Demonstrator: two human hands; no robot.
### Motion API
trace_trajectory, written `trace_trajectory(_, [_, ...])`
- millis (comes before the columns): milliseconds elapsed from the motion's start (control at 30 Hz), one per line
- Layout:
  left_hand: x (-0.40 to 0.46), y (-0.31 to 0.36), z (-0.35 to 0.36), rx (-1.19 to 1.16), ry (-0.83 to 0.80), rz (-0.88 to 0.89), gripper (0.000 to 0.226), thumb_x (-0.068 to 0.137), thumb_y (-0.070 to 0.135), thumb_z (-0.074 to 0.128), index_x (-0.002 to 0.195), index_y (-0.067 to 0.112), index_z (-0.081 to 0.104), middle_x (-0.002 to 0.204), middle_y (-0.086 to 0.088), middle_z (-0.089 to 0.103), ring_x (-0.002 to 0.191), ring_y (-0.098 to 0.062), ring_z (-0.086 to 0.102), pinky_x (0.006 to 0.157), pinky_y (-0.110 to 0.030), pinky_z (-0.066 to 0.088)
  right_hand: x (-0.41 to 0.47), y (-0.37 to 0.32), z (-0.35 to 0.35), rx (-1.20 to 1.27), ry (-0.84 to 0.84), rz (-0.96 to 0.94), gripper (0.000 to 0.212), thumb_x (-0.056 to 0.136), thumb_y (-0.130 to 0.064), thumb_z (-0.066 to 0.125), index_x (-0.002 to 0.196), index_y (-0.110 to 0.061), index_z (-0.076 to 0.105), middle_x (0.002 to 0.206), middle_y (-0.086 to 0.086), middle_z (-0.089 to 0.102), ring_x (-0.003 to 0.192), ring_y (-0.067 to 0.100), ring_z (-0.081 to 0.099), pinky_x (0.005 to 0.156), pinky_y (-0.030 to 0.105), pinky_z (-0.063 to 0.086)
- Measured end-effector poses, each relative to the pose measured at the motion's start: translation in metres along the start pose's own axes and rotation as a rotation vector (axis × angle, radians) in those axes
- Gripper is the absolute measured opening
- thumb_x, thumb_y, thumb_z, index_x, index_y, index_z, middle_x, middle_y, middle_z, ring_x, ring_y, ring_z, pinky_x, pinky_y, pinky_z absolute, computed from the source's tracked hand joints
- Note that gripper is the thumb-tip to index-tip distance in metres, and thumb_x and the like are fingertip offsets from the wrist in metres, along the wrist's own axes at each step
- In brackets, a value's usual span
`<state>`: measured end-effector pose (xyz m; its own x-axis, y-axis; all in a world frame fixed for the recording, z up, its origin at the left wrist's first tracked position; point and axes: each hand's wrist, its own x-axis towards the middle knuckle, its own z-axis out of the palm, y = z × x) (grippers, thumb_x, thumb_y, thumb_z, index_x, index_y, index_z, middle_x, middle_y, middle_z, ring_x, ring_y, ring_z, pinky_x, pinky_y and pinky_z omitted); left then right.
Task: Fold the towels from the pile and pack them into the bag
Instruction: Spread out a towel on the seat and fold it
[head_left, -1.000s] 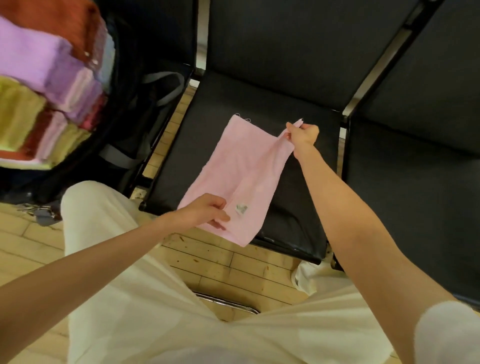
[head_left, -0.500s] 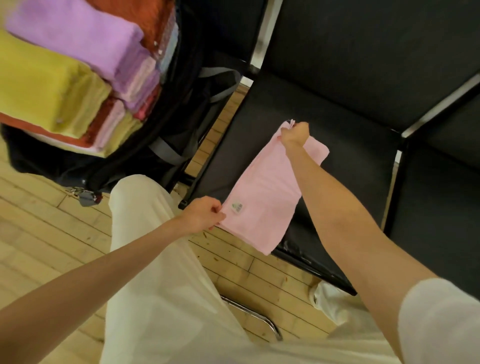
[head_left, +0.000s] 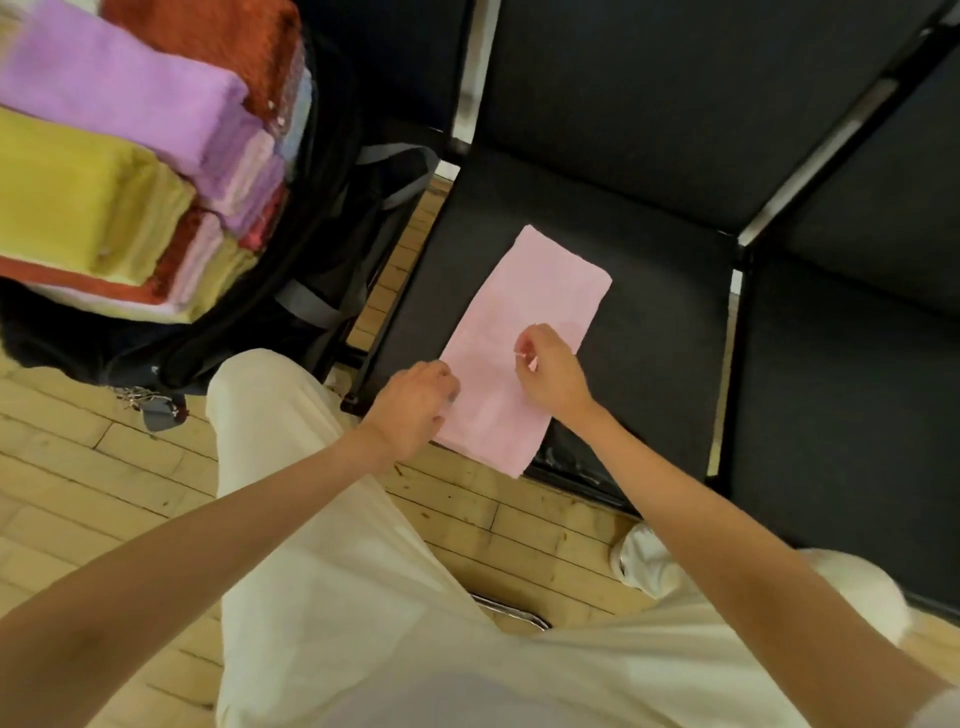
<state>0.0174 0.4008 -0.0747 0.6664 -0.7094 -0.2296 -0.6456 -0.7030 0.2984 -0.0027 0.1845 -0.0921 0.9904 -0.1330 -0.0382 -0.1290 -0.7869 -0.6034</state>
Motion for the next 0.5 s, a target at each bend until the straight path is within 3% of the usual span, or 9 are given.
trace_trajectory(100, [-0.001,0.007,0.005,-0.055,-0.123,0.079,0.038,0.092,0.014,0.053,0.129,0.009,0.053,0.137,-0.004,0.047,0.125,-0.021,0.046,0.101,-0.032,0.040,-0.062,0.007,0.002,-0.216,-0.082,-0.239,0.014,0.072,-0.005,0.058,0.086,-0.007,0.055,0.099,0.006,0.053,0.077,0.020,0.054,0.061,0.035,0.051])
trace_trajectory(233, [-0.002,0.006,0.009,-0.043,-0.158,0.086,0.042,0.091,0.013,0.052,0.132,0.010,0.050,0.140,-0.004,0.046,0.128,-0.020,0.045,0.104,-0.031,0.039,-0.112,0.016,0.011,-0.341,-0.250,-0.361,0.046,0.058,-0.015,0.071,0.099,-0.008,0.050,0.126,0.015,0.053,0.112,0.031,0.054,0.087,0.034,0.049])
trace_trajectory(300, [-0.003,0.005,0.008,-0.052,-0.160,0.084,0.045,0.090,0.012,0.053,0.135,0.010,0.049,0.143,-0.003,0.046,0.130,-0.019,0.044,0.106,-0.030,0.036,-0.116,0.019,0.017,-0.386,-0.285,-0.355,0.061,0.055,-0.015,0.080,0.104,-0.009,0.044,0.132,0.018,0.051,0.119,0.035,0.052,0.094,0.038,0.047])
trace_trajectory(433, [-0.006,0.006,0.011,-0.073,-0.154,0.052,0.051,0.087,0.016,0.060,0.136,0.010,0.048,0.143,-0.004,0.045,0.131,-0.021,0.042,0.108,-0.029,0.032,-0.117,0.020,0.023,-0.383,-0.251,-0.346,0.055,0.063,0.001,0.077,0.105,-0.007,0.042,0.133,0.022,0.052,0.118,0.037,0.054,0.094,0.043,0.049])
trace_trajectory(500, [-0.007,0.007,0.015,-0.065,-0.146,0.056,0.054,0.083,0.025,0.065,0.131,0.008,0.048,0.135,-0.008,0.047,0.123,-0.025,0.047,0.103,-0.035,0.039,-0.121,0.019,0.023,-0.378,-0.241,-0.323,0.046,0.069,0.003,0.074,0.107,-0.005,0.049,0.135,0.021,0.052,0.121,0.037,0.053,0.093,0.045,0.051])
